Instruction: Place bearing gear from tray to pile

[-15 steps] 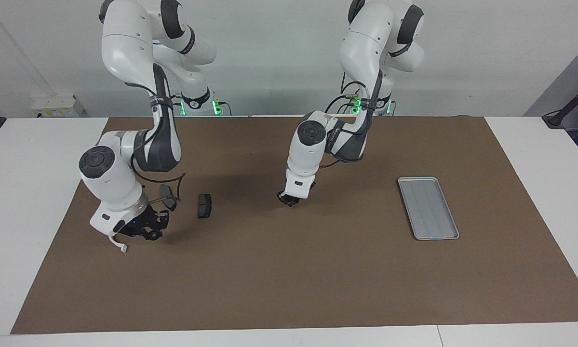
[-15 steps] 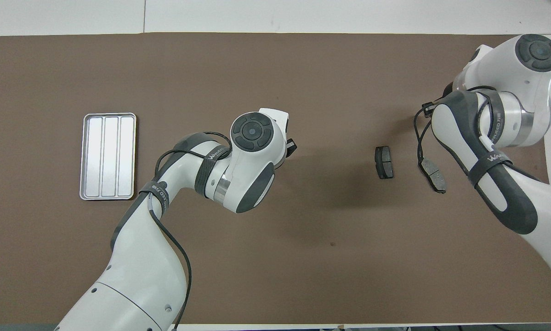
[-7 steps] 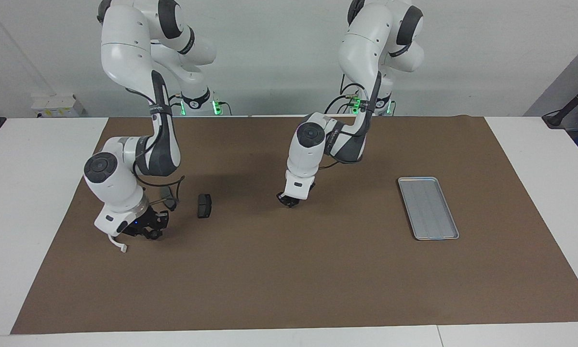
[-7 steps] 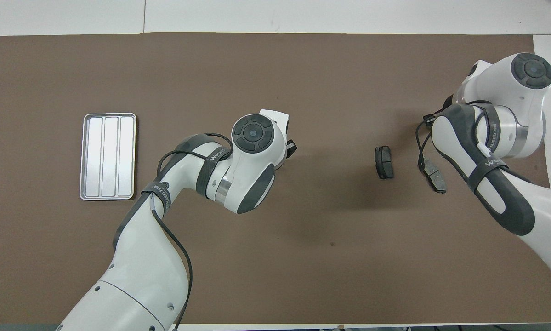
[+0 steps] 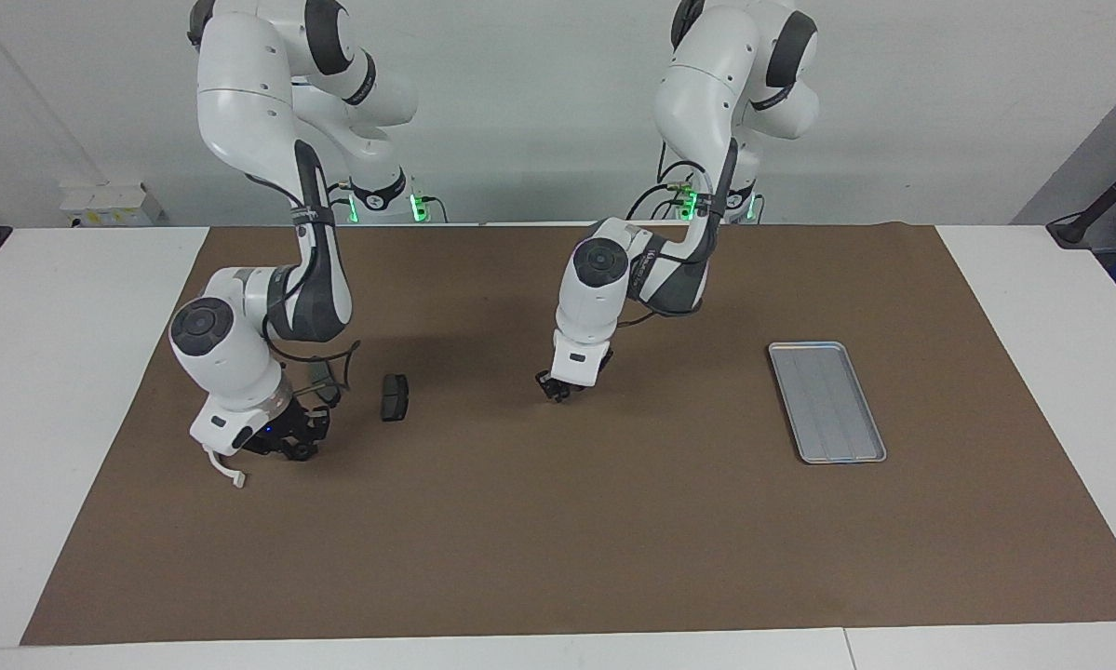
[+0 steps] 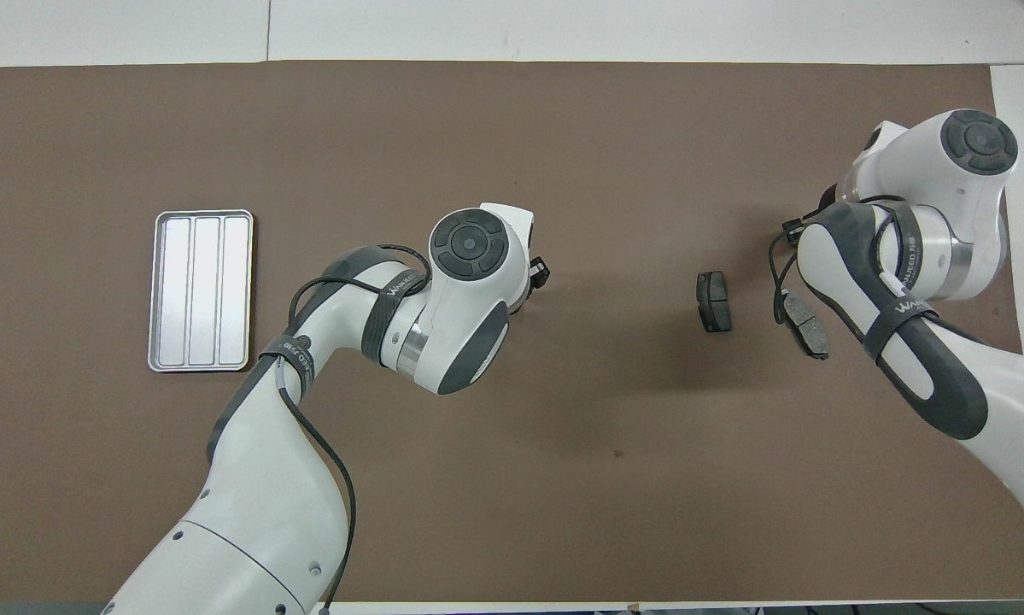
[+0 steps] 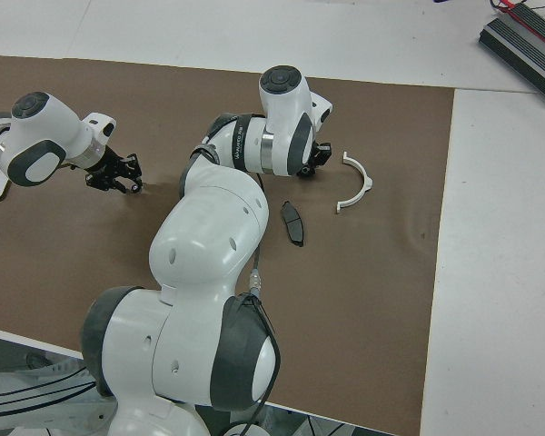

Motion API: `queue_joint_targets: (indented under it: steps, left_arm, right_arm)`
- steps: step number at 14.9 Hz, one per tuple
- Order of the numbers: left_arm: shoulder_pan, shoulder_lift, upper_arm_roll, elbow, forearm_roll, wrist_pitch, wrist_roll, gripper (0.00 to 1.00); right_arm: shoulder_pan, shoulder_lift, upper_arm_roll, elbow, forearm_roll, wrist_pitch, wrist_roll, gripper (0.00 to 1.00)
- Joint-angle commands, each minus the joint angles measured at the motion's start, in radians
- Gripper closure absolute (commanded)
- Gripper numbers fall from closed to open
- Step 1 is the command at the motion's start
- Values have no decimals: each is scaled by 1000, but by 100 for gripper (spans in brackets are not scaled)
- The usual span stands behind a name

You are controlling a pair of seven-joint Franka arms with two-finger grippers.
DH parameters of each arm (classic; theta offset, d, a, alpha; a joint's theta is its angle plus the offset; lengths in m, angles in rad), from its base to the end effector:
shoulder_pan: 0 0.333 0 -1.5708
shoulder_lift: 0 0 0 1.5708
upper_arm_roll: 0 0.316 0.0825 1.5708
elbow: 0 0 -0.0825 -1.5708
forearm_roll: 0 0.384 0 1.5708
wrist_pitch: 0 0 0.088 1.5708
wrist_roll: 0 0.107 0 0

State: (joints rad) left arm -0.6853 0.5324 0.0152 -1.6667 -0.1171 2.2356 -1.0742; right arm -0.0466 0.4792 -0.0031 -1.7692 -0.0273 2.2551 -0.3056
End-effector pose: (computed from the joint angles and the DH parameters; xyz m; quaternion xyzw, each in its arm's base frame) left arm 0.5321 -0.4276 0.3009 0.9712 0.2338 -0.0210 0.0416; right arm 0.6577 -0.0333 0.2925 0.9906 0.1363 0.0013 0.0117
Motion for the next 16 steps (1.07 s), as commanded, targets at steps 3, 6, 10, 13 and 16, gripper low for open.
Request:
queue_joint_targets:
  steps: [3, 6, 10, 13, 16]
  left_arm:
    - [-2, -29, 54, 47, 22, -91, -6, 0]
    - [24, -38, 57, 93, 20, -160, -4, 0]
    - [82, -118, 57, 85, 22, -218, 2, 0]
    - [150, -208, 55, 71, 22, -324, 77, 0]
    - [205, -278, 57, 68, 22, -445, 181, 0]
  right_arm:
    - [-16, -28, 15, -33, -9, 21, -6, 16]
    - [-10, -37, 17, -26, 1, 5, 13, 10]
    - [78, -122, 29, -19, 6, -49, 237, 10]
    - [212, -133, 29, 71, 1, -170, 484, 11]
    - [356, -132, 26, 106, -16, -216, 707, 12]
